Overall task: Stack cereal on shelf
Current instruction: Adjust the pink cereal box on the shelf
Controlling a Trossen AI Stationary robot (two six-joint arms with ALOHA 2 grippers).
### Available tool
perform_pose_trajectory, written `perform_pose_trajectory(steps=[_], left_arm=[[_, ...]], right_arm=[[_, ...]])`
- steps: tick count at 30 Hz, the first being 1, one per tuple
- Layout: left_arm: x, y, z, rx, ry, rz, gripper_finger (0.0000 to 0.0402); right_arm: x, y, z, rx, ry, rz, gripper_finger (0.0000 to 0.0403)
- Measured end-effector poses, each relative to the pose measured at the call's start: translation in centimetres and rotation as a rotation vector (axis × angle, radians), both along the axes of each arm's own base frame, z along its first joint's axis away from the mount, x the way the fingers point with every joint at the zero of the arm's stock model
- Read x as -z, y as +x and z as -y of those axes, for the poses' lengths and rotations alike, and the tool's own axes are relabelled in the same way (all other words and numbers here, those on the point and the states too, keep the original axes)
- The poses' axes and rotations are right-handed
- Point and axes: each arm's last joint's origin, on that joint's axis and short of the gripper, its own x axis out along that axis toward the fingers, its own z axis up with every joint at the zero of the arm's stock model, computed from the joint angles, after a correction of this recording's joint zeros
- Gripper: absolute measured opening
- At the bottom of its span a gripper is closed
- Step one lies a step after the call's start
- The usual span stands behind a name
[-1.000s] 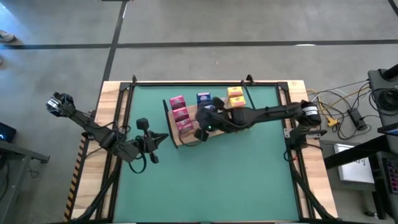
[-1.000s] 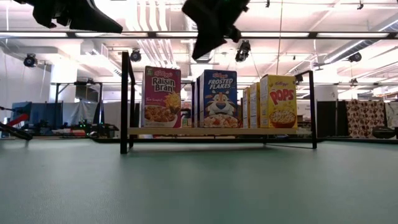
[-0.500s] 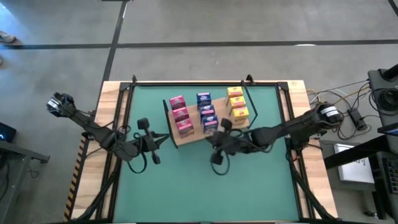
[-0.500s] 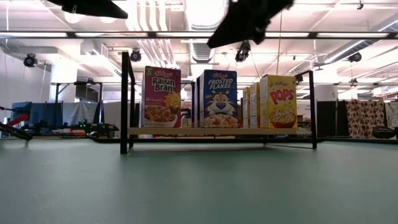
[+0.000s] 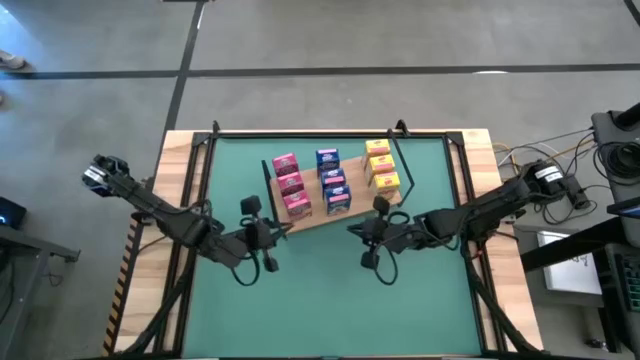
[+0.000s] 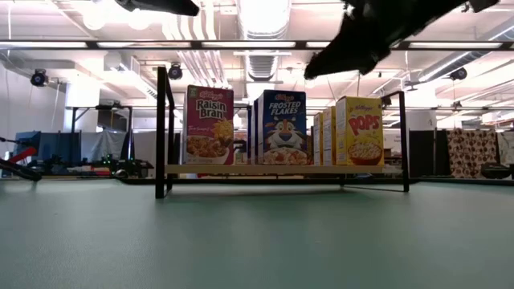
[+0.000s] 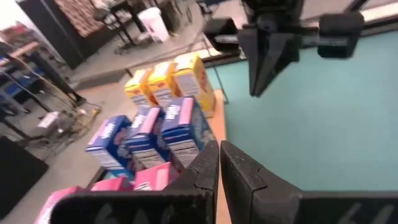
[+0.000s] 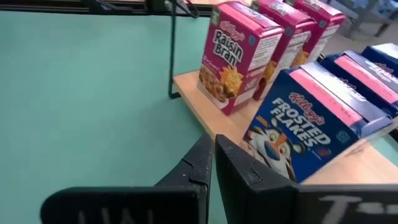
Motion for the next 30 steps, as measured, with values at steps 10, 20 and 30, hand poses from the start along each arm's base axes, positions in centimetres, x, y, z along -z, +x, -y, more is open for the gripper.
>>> perform_pose_trajectory(steps=[10, 20, 30], left_arm=[[-0.8, 2.9, -2.1, -0.079, -0.093, -0.182, 0.0037], [-1.0, 4.5, -5.1, -0.166, -0.089, -0.283, 0.0198], [-0.2, 4.8, -7.8, -0.152, -0.182, -0.345, 0.0249]], right_arm=[[-2.1, -3.3, -0.3, -0.081, -0.024, 0.087, 0.0012], [-1.9, -5.8, 0.1, -0.096, 0.001, 0.118, 0.0012], [-1.8, -6.3, 0.3, -0.095, 0.007, 0.128, 0.0012]])
